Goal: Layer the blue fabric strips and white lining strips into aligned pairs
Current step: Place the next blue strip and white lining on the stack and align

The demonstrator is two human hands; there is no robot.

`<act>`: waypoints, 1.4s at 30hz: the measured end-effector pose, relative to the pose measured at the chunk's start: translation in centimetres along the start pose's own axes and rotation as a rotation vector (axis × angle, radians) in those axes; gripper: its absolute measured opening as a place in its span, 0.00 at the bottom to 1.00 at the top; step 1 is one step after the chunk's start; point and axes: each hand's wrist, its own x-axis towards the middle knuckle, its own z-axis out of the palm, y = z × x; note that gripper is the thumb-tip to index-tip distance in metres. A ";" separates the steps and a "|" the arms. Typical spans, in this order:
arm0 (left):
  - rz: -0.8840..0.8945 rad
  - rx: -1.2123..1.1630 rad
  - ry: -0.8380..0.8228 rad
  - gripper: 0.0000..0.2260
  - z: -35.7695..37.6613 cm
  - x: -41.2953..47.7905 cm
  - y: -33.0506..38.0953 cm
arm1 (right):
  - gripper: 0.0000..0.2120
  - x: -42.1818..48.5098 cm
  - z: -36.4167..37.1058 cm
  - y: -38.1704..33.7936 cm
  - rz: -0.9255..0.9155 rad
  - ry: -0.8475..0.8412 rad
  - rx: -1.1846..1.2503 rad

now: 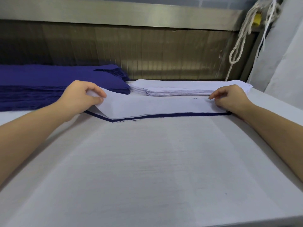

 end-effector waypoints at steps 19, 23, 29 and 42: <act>0.062 0.213 -0.061 0.10 0.1 0.1 -1.0 | 0.12 0.3 0.0 0.3 0.009 -0.005 -0.038; 0.080 0.221 -0.068 0.10 0.2 0.1 -1.1 | 0.14 0.4 0.2 0.4 0.002 0.039 -0.062; 0.099 0.244 -0.082 0.10 0.2 0.4 -1.4 | 0.14 0.5 0.0 0.3 0.000 0.004 -0.088; 0.233 0.458 -0.077 0.08 0.0 0.5 -1.8 | 0.11 0.4 0.0 0.3 0.001 -0.010 -0.316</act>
